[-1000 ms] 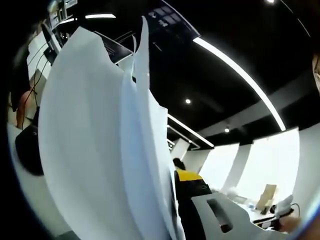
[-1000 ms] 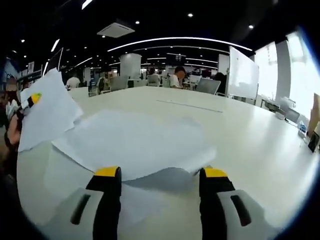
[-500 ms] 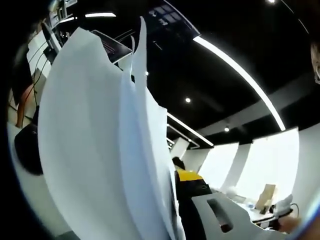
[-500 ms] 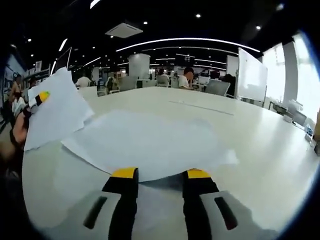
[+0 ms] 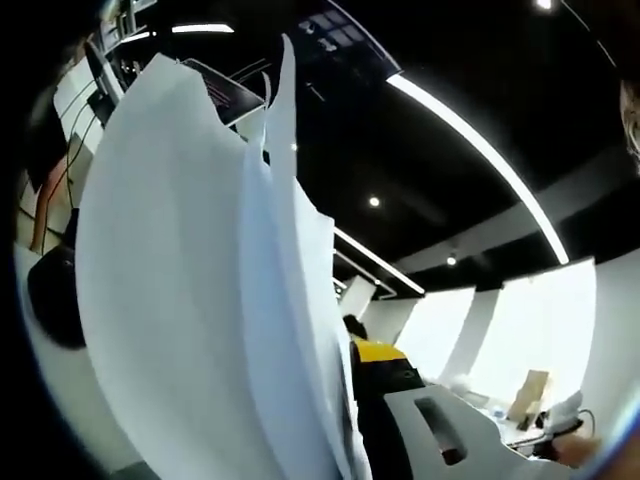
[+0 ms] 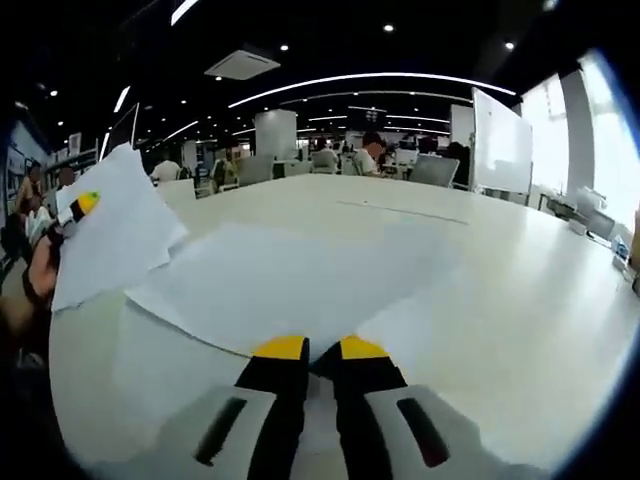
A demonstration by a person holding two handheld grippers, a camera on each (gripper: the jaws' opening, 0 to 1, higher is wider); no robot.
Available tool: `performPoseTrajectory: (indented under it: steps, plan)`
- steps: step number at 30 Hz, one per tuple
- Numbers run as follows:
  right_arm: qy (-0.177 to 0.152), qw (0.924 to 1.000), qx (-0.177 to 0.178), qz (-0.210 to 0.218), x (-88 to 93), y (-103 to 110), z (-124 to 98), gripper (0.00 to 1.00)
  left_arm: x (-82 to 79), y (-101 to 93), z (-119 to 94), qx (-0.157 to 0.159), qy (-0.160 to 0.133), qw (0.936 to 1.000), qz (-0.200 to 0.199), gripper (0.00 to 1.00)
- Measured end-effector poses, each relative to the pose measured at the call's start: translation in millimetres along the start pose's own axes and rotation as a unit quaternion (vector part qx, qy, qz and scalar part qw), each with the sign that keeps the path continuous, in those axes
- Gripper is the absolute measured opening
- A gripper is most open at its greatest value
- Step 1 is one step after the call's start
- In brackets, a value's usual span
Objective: Organize the stack of printing papers by aligning and flattening the scattered papers on the table
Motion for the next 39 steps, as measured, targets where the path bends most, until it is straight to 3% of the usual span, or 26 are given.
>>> performPoseTrajectory:
  steps: [15, 22, 27, 32, 39]
  plan:
    - [-0.01, 0.9999, 0.012, -0.003, -2.3, -3.0, -3.3, 0.0, -0.4, 0.5, -0.1, 0.0, 0.0, 1.0, -0.003, 0.1]
    - [-0.047, 0.9978, 0.016, 0.044, -11.6, -10.1, -7.8, 0.0, -0.5, 0.3, -0.2, -0.001, -0.001, 1.0, -0.002, 0.1]
    - [-0.072, 0.9965, 0.016, 0.038, -21.5, -7.7, -10.0, 0.0, -0.5, 0.7, -0.1, -0.002, -0.001, 1.0, -0.002, 0.1]
    - [-0.089, 0.9959, 0.01, 0.005, -34.2, -3.3, -11.9, 0.0, -0.7, 0.9, 0.0, -0.002, -0.001, 1.0, -0.002, 0.1]
    - [-0.108, 0.9941, 0.007, 0.006, -49.0, -1.2, -15.4, 0.0, -1.0, 0.8, 0.0, -0.002, -0.003, 1.0, -0.003, 0.1]
Point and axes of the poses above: the point that each gripper's makers call its tool centre point, and the gripper's own axes: z roughly forward along the fingers, y roughly to its left, x roughly out of its underside, the point moved 7 cm from there along -z, roughly backward along the fingers, and after that the axes turned 15 degrees about -y, right-handed, at the moved point
